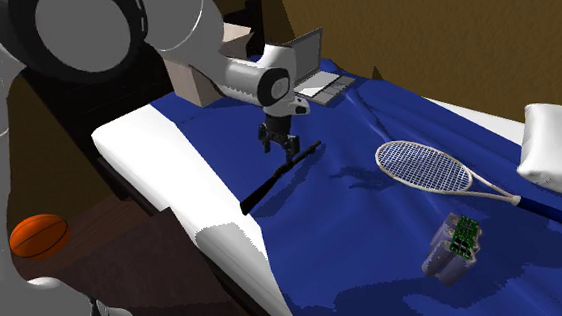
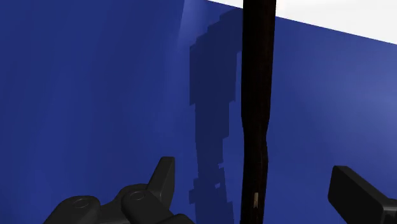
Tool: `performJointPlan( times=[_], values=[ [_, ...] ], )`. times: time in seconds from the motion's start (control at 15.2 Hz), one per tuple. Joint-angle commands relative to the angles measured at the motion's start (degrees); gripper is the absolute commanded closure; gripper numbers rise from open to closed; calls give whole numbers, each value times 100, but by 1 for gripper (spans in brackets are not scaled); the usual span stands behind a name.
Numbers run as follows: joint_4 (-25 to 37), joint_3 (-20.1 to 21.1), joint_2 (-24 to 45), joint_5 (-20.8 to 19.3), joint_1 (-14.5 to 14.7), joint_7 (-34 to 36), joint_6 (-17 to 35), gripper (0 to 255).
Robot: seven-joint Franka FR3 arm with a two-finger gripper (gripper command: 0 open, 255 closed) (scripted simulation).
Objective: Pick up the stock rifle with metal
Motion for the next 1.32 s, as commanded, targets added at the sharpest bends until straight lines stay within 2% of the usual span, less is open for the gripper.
performJointPlan(
  times=[0.0, 0.4, 0.99, 1.06, 1.25],
  values=[
    [517, -10, 492, -28, 51, -6, -36, 0],
    [2143, -24, 1886, -66, 235, -40, -292, 0],
    [2323, -65, 2344, -103, 268, -28, -15, 0],
    [2346, -66, 2357, -103, 266, -32, -25, 255],
    [2337, -66, 2351, -103, 266, -32, -22, 255]
  ],
)
